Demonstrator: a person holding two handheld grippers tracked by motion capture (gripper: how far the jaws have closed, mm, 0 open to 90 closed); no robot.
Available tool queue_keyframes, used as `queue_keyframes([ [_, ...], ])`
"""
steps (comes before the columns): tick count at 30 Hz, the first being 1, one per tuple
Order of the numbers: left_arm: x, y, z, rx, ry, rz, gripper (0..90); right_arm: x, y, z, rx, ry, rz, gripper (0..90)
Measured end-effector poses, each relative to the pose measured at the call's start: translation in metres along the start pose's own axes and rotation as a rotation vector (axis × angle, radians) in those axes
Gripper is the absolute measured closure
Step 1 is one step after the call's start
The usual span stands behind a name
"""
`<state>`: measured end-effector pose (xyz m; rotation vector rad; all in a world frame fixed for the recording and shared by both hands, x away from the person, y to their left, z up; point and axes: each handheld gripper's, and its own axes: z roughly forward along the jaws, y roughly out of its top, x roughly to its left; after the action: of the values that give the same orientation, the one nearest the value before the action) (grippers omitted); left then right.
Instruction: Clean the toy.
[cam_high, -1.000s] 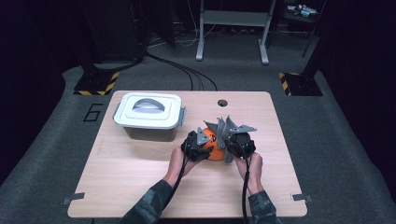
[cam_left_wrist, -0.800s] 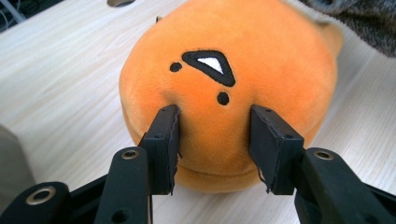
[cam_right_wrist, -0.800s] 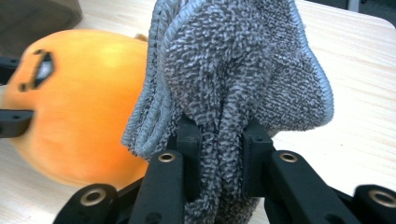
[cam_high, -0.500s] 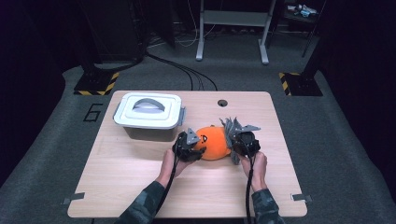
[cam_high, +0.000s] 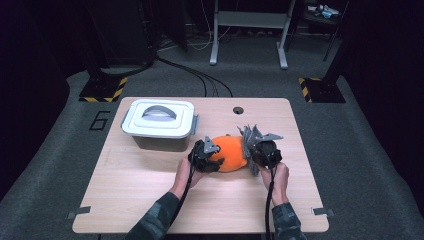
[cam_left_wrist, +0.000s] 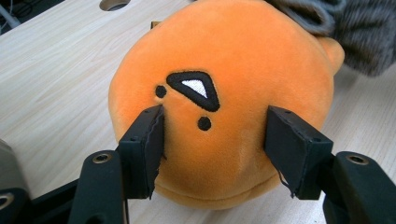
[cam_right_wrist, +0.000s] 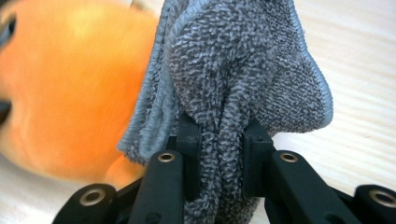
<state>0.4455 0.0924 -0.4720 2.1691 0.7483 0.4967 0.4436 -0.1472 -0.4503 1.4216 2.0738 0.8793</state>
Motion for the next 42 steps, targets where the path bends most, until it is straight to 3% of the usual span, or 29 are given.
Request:
queue_keyframes([
  [2,0.001,-0.001,0.000,-0.008,-0.005,-0.011,38.3,-0.003,0.005,-0.006,-0.032,0.033,0.015,73.6],
  [4,0.001,-0.001,0.000,-0.012,-0.012,-0.017,37.8,0.000,0.013,-0.007,-0.032,0.069,0.013,73.5],
  [7,0.002,-0.002,0.001,-0.022,-0.015,-0.031,35.5,0.012,0.018,0.006,0.025,0.044,-0.020,73.5],
  [11,0.001,-0.005,0.002,-0.030,-0.018,-0.053,35.1,0.018,0.015,0.014,0.044,0.021,-0.026,73.5],
  [19,0.002,-0.010,0.005,-0.051,-0.024,-0.079,34.8,0.009,0.012,0.031,0.070,0.025,0.003,73.6],
  [22,0.002,-0.010,0.005,-0.047,-0.025,-0.070,34.8,0.007,0.012,0.033,0.076,0.024,0.007,73.6],
  [27,0.004,-0.013,0.004,-0.057,-0.028,-0.086,34.7,-0.002,0.004,0.045,0.118,-0.002,0.030,73.6],
  [32,0.006,-0.014,0.003,-0.058,-0.028,-0.095,33.9,-0.004,-0.005,0.053,0.159,0.008,0.041,73.5],
  [37,0.006,-0.014,0.002,-0.059,-0.031,-0.089,32.3,-0.013,0.002,0.029,0.103,-0.025,0.042,73.4],
  [38,0.006,-0.014,0.002,-0.061,-0.029,-0.088,32.3,-0.014,0.005,0.022,0.072,-0.027,0.046,73.4],
  [39,0.006,-0.013,0.002,-0.061,-0.029,-0.087,32.2,-0.011,0.013,0.009,0.036,-0.026,0.036,73.3],
  [42,0.006,-0.013,0.003,-0.061,-0.028,-0.086,32.0,-0.003,0.019,0.003,0.018,0.008,0.019,73.3],
])
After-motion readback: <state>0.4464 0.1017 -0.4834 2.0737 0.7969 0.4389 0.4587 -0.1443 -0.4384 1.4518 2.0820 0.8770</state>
